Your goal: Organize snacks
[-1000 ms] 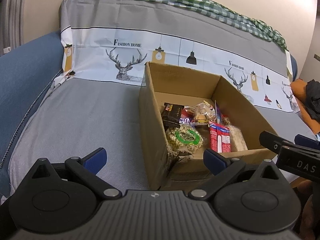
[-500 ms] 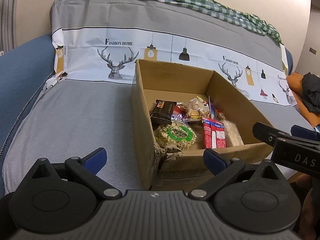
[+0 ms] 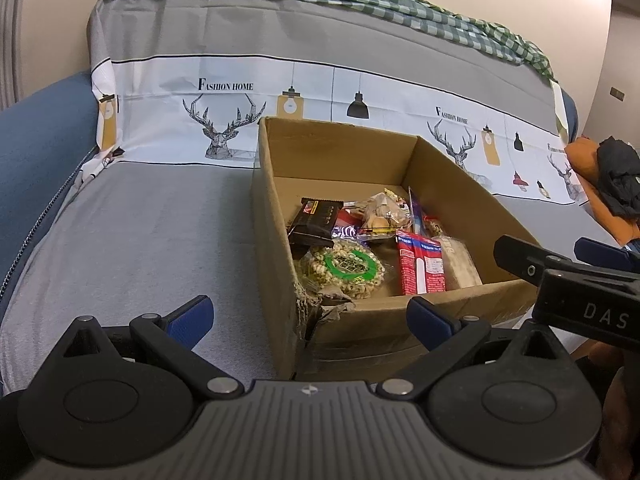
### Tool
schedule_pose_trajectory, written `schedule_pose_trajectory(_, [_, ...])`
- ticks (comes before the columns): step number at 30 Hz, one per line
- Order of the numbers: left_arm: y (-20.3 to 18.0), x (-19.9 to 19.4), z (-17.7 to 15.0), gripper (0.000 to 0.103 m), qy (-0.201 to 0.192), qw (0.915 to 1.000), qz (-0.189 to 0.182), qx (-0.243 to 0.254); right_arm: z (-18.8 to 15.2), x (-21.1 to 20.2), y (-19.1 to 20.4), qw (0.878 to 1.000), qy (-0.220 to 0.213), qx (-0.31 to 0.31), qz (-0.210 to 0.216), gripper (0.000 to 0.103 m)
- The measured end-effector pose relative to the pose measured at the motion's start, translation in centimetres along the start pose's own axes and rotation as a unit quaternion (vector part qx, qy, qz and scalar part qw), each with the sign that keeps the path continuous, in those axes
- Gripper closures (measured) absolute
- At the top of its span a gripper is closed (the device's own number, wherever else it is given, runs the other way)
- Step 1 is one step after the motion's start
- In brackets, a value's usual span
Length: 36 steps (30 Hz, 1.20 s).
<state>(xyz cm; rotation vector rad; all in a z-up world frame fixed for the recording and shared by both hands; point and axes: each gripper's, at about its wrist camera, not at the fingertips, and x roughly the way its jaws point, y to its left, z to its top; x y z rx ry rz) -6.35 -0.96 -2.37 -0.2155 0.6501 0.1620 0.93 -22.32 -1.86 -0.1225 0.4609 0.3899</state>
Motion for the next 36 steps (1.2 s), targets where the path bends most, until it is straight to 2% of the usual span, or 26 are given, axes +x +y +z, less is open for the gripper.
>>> schedule_pose_trajectory(31, [0.4, 1.2, -0.1, 0.0, 0.013, 0.9997, -0.016, -0.013, 0.0, 0.5, 0.3, 1.0, 0.003, -0.006, 0.003, 0.001])
schedule_pose_trajectory(36, [0.5, 1.3, -0.1, 0.0, 0.0, 0.9996, -0.027, -0.012, 0.2, 0.8, 0.1, 1.0, 0.003, -0.005, 0.004, 0.001])
